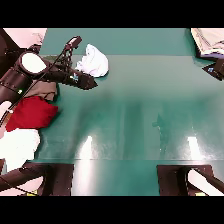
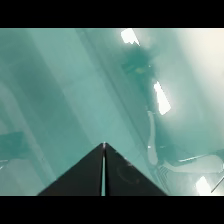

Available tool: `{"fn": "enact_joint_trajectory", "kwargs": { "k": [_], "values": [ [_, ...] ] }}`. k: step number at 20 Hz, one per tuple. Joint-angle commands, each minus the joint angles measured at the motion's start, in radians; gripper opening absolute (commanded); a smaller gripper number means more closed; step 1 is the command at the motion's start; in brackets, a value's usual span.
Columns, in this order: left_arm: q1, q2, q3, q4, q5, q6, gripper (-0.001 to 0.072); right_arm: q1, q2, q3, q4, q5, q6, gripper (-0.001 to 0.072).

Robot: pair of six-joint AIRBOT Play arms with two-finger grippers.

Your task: Fold the shirts.

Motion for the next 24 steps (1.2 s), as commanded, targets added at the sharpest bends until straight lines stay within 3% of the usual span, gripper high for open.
{"fn": "enact_joint_trajectory", "kwargs": {
  "k": [1, 10, 13, 18, 19, 20, 21, 22, 24],
  "values": [
    [-0.001, 0.001, 0.0, 0.0, 0.0, 0.0, 0.0026, 0.0, 0.0, 0.0, 0.0, 0.0, 0.0, 0.0015],
    [-0.001, 0.0, 0.0, 0.0, 0.005, 0.001, 0.0025, 0.0, 0.0, 0.0, 0.0, 0.0, 0.0, 0.0015],
    [0.0, 0.0, 0.0, -0.082, 0.131, -0.001, 0.0025, 0.0, 0.0, 0.0, 0.001, 0.0, 0.0, 0.0015],
    [-0.001, 0.0, 0.0, -0.126, 0.169, -0.004, 0.0026, 0.0, 0.0, 0.0, 0.008, 0.0, 0.0, 0.0015],
    [-0.001, -0.001, 0.0, -0.097, 0.187, 0.012, 0.0074, 0.001, 0.0, 0.0, 0.009, 0.001, 0.0, 0.0015],
    [-0.001, -0.002, 0.0, -0.045, 0.23, 0.039, 0.0436, 0.001, 0.0, 0.0, 0.009, 0.003, 0.0, 0.0015],
    [0.004, -0.005, 0.0, 0.044, 0.312, 0.009, 0.0678, 0.001, 0.001, 0.0, 0.009, 0.003, 0.0, 0.0015],
    [0.018, -0.011, 0.0, 0.143, 0.404, -0.03, 0.0634, 0.001, 0.0, 0.0, 0.009, 0.005, 0.0, 0.0015],
    [0.071, -0.039, 0.005, 0.233, 0.539, -0.051, 0.0633, 0.001, 0.0, 0.0, 0.01, 0.021, 0.001, 0.0015]
  ]
}}
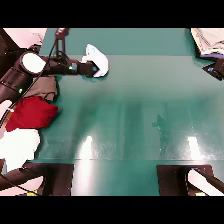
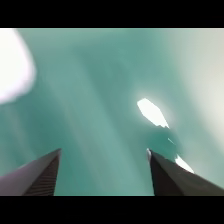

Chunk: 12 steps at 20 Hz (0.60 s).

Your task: Fold the shirts.

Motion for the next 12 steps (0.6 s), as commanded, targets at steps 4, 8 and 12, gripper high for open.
{"fn": "enact_joint_trajectory", "kwargs": {
  "k": [4, 8, 12],
  "values": [
    [0.132, -0.14, 0.003, 0.164, 0.238, -0.036, 0.0634, 0.001, 0.0, 0.0, 0.001, 0.064, 0.0, 0.0015],
    [0.132, -0.282, 0.004, 0.166, 0.391, -0.036, 0.0633, 0.001, 0.001, 0.0, 0.002, 0.119, 0.003, 0.0015],
    [0.132, -0.459, 0.092, 0.161, 0.396, -0.037, 0.0634, 0.001, 0.001, 0.0, 0.002, 0.164, 0.003, 0.0015]
  ]
}}
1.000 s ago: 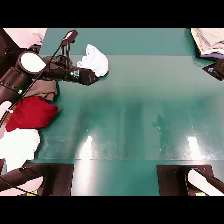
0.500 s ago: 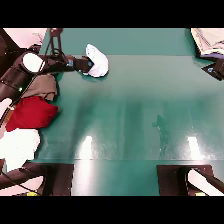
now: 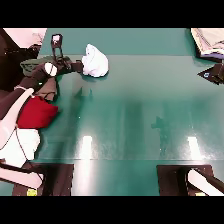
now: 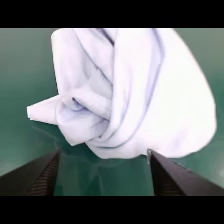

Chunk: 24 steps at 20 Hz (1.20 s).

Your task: Fold the shirts.

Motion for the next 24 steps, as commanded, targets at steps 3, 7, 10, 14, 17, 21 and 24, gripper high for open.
{"fn": "enact_joint_trajectory", "kwargs": {
  "k": [3, 7, 10, 14, 17, 21, 24],
  "values": [
    [0.002, -0.214, 0.151, -0.025, 0.01, -0.001, 0.0634, 0.002, 0.0, 0.0, 0.0, 0.055, 0.002, 0.0015],
    [-0.026, -0.28, 0.23, -0.039, 0.059, 0.0, 0.0631, 0.002, 0.0, 0.0, 0.001, 0.054, 0.002, 0.0015],
    [-0.058, -0.283, 0.235, -0.046, 0.126, -0.001, 0.0035, 0.002, 0.0, 0.0, 0.0, 0.05, 0.002, 0.0015],
    [-0.075, -0.274, 0.369, -0.046, -0.138, 0.0, 0.0024, 0.0, 0.0, 0.023, 0.0, 0.043, 0.002, 0.0015],
    [-0.075, -0.206, 0.536, -0.045, -0.397, 0.047, 0.0023, 0.0, 0.0, 0.135, -0.003, 0.034, 0.001, 0.0015],
    [-0.077, 0.008, 0.668, -0.052, -0.637, 0.079, 0.0022, 0.0, 0.0, 0.311, -0.009, 0.037, 0.001, 0.0015],
    [-0.121, 0.206, 0.676, -0.058, -0.807, 0.079, 0.0023, 0.0, 0.0, 0.419, -0.008, 0.038, 0.001, 0.0015]
  ]
}}
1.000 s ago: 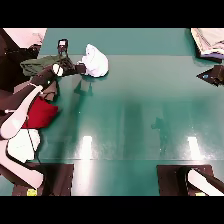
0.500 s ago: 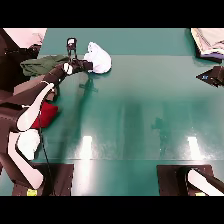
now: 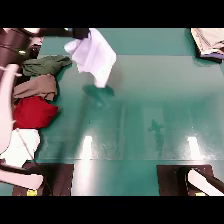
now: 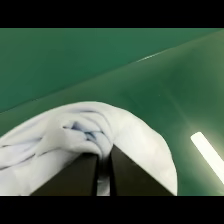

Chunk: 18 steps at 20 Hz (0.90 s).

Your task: Fold the shirts.

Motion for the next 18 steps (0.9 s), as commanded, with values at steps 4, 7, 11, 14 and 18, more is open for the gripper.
{"fn": "enact_joint_trajectory", "kwargs": {
  "k": [4, 7, 11, 14, 18],
  "values": [
    [-0.17, 0.283, 0.037, -0.049, -0.489, 0.011, 0.0024, 0.0, 0.001, 0.197, 0.0, 0.029, 0.0, 0.0015],
    [-0.272, 0.283, -0.017, -0.049, -0.608, 0.011, 0.0024, 0.0, 0.002, 0.22, 0.006, 0.077, 0.0, 0.0015],
    [-0.309, 0.277, -0.259, -0.029, -0.453, 0.01, 0.0026, 0.0, 0.003, 0.216, 0.007, 0.147, 0.0, 0.0015],
    [-0.306, 0.274, -0.417, 0.164, -0.302, -0.026, 0.0707, 0.0, 0.003, 0.216, 0.006, 0.159, 0.0, 0.0015],
    [-0.213, 0.282, -0.422, 0.33, -0.365, -0.106, 0.0703, 0.0, 0.003, 0.216, 0.005, 0.158, 0.0, 0.0015]
  ]
}}
